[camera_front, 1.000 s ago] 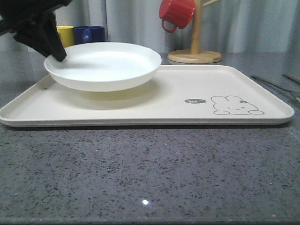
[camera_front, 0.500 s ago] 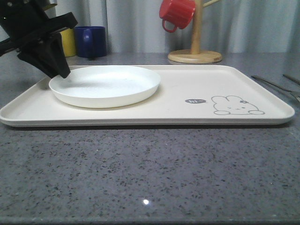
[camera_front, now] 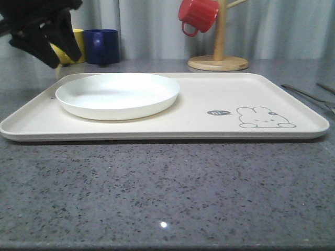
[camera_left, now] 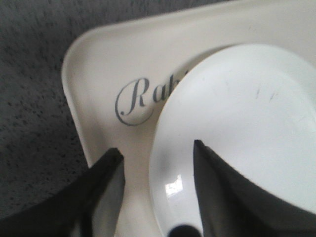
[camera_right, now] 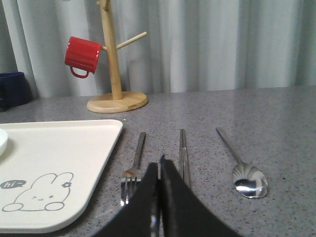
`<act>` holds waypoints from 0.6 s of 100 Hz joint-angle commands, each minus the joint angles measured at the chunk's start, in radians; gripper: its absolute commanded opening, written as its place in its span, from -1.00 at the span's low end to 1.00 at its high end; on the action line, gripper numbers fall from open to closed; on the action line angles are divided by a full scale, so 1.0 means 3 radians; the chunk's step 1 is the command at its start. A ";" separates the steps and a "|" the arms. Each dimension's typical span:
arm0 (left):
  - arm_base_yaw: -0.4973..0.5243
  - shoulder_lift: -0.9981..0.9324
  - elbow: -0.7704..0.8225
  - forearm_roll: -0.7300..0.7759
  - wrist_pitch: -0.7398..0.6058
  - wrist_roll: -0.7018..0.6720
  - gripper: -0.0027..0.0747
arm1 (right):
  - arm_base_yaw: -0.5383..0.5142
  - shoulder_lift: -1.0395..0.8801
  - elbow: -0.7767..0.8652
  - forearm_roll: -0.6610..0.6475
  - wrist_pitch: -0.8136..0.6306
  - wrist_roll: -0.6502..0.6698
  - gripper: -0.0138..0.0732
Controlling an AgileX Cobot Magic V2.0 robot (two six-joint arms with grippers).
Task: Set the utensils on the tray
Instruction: 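Open the left gripper and raise it away from the plate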
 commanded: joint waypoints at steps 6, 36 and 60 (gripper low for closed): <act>-0.0026 -0.0533 0.0005 -0.0017 -0.0378 -0.0025 -0.09 | -0.0017 -0.0060 0.0009 0.0000 -0.0268 -0.0019 -0.84; 0.0054 -0.1608 0.0890 0.0151 -0.1186 -0.0025 -0.09 | -0.0017 -0.0060 0.0009 0.0000 -0.0268 -0.0019 -0.84; 0.0212 -0.2657 0.1968 0.0165 -0.1779 -0.0025 -0.09 | -0.0017 -0.0060 0.0009 0.0000 -0.0268 -0.0019 -0.84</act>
